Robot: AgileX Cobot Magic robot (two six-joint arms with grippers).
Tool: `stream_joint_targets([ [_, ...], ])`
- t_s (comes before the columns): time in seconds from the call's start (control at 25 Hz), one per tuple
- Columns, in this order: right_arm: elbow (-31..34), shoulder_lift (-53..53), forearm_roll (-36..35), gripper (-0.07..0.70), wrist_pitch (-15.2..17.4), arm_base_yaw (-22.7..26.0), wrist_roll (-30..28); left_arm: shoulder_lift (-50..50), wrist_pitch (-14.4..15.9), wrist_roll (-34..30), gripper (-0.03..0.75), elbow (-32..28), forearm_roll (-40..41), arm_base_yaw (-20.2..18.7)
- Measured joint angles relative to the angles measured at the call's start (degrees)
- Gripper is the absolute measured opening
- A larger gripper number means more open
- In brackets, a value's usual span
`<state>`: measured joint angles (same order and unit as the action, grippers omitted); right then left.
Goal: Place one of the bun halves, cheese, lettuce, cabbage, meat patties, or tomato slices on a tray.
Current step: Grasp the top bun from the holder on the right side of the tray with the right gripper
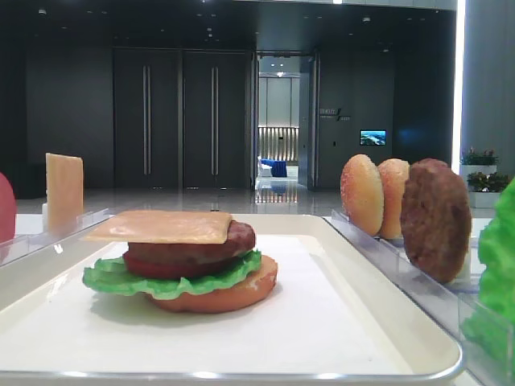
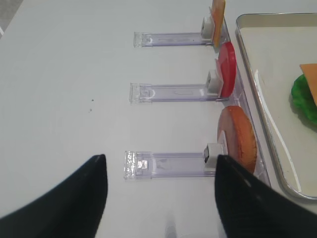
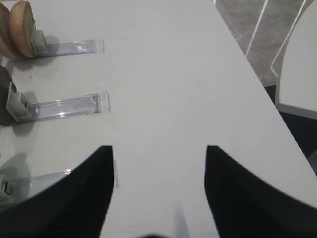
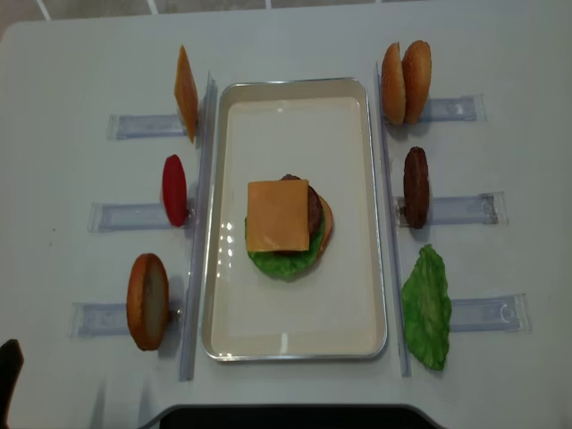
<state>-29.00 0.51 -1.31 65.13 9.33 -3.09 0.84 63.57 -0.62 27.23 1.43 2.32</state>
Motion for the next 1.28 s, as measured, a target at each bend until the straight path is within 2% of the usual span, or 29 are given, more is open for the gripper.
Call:
stream_joint_targets([
  [1.28, 0.0, 0.0, 0.0, 0.391, -0.1, 0.0, 0.4, 0.0, 0.0, 0.0, 0.516, 0.0, 0.0, 0.0],
])
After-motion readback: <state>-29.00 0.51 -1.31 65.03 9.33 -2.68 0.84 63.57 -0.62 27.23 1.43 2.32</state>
